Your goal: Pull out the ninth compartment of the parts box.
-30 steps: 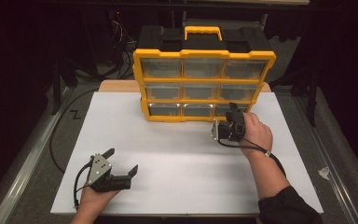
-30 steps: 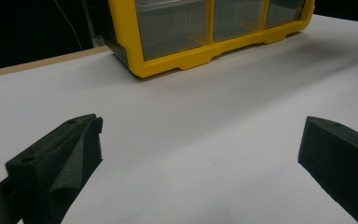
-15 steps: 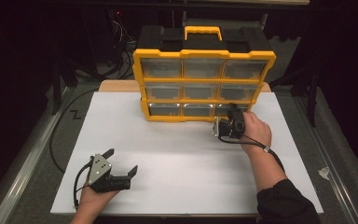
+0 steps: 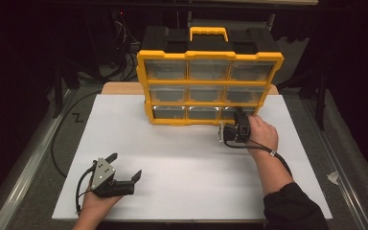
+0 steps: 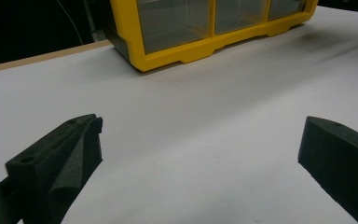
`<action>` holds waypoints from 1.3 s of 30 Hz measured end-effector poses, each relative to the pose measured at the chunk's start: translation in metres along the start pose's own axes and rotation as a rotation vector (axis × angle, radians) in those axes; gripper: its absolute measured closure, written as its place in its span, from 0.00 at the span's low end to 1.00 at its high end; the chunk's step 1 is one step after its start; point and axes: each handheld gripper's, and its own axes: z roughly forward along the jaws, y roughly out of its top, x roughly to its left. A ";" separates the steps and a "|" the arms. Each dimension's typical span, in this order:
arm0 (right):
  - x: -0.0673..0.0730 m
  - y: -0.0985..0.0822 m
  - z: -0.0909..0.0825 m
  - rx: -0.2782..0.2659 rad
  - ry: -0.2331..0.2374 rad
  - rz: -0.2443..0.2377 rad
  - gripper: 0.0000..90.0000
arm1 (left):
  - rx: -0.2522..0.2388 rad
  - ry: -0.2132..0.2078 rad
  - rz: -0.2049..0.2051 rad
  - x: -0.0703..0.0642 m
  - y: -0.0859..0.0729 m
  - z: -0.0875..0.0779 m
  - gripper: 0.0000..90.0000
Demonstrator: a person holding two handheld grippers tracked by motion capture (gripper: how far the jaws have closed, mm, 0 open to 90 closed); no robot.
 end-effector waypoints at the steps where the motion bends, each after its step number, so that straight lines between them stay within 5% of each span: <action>1: 0.001 0.001 -0.001 0.012 -0.005 -0.005 0.78 | 0.001 0.000 0.000 0.000 0.000 0.000 0.00; 16: 0.010 0.004 0.001 0.006 -0.104 0.012 0.88 | 0.007 0.002 -0.001 0.000 -0.001 0.000 0.00; 37: 0.002 0.001 -0.012 0.012 -0.039 0.043 0.91 | -0.005 0.007 -0.015 0.003 -0.001 -0.003 0.00; 39: 0.002 0.000 -0.013 -0.017 -0.055 0.054 0.91 | -0.005 0.009 -0.020 0.004 -0.001 -0.003 0.00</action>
